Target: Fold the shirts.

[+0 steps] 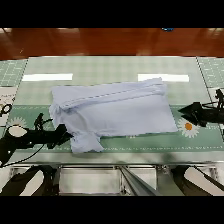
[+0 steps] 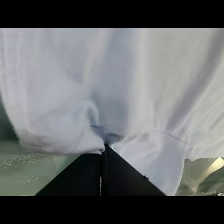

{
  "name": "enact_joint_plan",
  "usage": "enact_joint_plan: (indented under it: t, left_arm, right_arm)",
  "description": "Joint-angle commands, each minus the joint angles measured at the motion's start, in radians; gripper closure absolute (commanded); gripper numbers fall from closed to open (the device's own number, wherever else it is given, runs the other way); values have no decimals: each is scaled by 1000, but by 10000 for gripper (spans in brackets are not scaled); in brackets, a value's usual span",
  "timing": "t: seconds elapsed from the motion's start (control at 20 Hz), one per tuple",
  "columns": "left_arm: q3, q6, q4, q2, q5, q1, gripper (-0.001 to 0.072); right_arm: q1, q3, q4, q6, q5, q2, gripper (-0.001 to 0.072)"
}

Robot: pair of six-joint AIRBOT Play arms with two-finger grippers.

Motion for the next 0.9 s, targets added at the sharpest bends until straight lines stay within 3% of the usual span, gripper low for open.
enact_joint_plan:
  t: [0.0, 0.35, 0.7, 0.75, 0.85]
  left_arm:
    - [0, 31, -22, 14, -9, -4, 688]
    - [0, 31, -23, 18, -16, -4, 688]
    - [0, 52, -23, 18, -5, -4, 688]
    - [0, 58, -23, 18, -10, -4, 688]
    - [14, 63, -22, 18, -16, -4, 688]
  right_arm:
    - [-50, -39, -222, 145, 31, 0, 294]
    - [-50, -72, -205, 146, 39, -69, 294]
    - [23, -69, -27, 44, -3, -207, 294]
    - [60, -68, -16, 33, -24, -220, 329]
    - [97, -46, -18, 7, -39, -219, 667]
